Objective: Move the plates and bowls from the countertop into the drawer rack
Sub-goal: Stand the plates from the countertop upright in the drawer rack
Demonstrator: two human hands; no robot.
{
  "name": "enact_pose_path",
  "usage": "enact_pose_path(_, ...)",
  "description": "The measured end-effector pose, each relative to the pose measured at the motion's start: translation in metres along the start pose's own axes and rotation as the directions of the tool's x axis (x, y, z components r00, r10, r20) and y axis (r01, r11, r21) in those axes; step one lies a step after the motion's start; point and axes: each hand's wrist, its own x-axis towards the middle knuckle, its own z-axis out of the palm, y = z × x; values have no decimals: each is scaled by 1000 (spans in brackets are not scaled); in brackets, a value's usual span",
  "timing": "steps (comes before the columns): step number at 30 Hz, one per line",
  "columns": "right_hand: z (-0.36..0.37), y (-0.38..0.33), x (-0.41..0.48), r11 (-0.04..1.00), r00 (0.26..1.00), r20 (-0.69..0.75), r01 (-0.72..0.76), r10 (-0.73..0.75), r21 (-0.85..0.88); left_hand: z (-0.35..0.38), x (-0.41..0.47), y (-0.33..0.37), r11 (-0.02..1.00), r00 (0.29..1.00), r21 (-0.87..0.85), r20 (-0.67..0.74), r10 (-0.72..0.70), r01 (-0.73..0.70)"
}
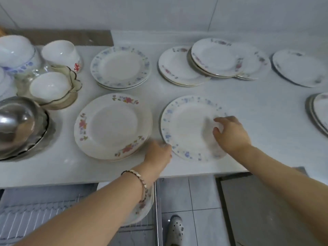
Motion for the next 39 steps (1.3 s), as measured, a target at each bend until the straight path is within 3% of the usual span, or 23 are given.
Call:
enact_pose_path(3, -1, 11, 38, 987, 987, 21, -160, 160, 19, 14, 15, 13, 1000, 999, -24, -36, -3, 2)
enact_pose_path(5, 1, 18, 54, 970, 974, -14, -226, 228, 93, 19, 28, 12, 1000, 997, 11, -75, 15, -14)
enact_pose_path(8, 8, 30, 68, 926, 952, 54, -307, 302, 219, 23, 34, 11, 998, 990, 52, -134, 37, -30)
enact_pose_path(11, 14, 39, 66, 885, 947, 101, -321, 305, 338, 23, 29, 10, 995, 984, 85, -162, 71, -57)
enact_pose_path(17, 11, 36, 8, 829, 958, 20, -257, 285, 496, -8, -16, 1, 991, 999, -130, -38, -31, 26)
enact_pose_path(24, 34, -11, -127, 829, 974, 42, -213, 224, 517, -113, -101, -58, 992, 980, 0, 157, -125, 127)
enact_pose_path(30, 82, -57, -219, 832, 955, 214, -286, 206, 476, -194, -121, -122, 944, 918, 166, 238, -318, 284)
enact_pose_path(34, 147, -79, -251, 792, 913, 318, -387, 257, 472, -235, -101, -169, 896, 885, 262, 210, -416, 359)
enact_pose_path(39, 238, -84, -237, 740, 837, 399, -529, 374, 416, -244, -54, -223, 861, 899, 310, 41, -435, 402)
